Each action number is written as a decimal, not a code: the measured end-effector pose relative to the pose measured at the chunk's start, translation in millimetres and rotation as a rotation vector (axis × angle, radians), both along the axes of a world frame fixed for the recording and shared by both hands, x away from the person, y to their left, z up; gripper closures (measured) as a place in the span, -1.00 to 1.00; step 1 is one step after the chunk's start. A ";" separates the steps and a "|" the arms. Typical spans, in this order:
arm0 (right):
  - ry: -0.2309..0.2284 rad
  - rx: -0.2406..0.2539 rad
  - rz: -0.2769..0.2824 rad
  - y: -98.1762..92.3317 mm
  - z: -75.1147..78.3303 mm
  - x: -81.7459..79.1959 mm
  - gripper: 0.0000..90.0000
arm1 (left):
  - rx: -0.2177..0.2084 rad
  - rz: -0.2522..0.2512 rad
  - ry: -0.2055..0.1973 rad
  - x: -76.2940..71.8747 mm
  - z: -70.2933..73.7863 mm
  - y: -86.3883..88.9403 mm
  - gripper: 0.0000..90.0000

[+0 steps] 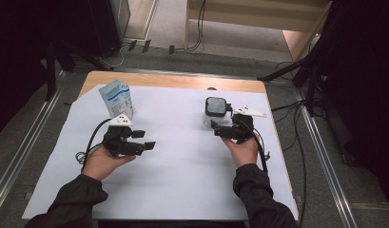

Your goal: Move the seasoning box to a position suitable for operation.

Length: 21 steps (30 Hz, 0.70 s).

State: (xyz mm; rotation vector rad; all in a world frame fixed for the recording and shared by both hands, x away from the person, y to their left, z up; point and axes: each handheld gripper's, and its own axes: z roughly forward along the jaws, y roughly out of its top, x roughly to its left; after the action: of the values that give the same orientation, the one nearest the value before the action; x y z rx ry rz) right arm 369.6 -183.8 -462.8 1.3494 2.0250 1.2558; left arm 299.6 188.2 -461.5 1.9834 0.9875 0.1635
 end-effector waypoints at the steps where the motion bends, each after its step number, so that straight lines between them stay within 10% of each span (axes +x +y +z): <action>1: -0.002 -0.005 -0.006 0.6 -0.2 1.3 -0.91 | 0.004 0.000 0.003 -0.7 -0.2 0.5 -0.23; 21: 0.032 -0.015 -0.077 24.0 -22.9 30.3 -0.88 | 0.002 0.014 0.007 -10.9 -4.3 4.4 -0.23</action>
State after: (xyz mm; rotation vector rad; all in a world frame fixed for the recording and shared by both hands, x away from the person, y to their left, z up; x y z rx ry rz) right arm 399.9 -159.7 -485.6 1.4351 1.9799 1.1903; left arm 288.8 192.6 -465.8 1.9808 1.0060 0.1660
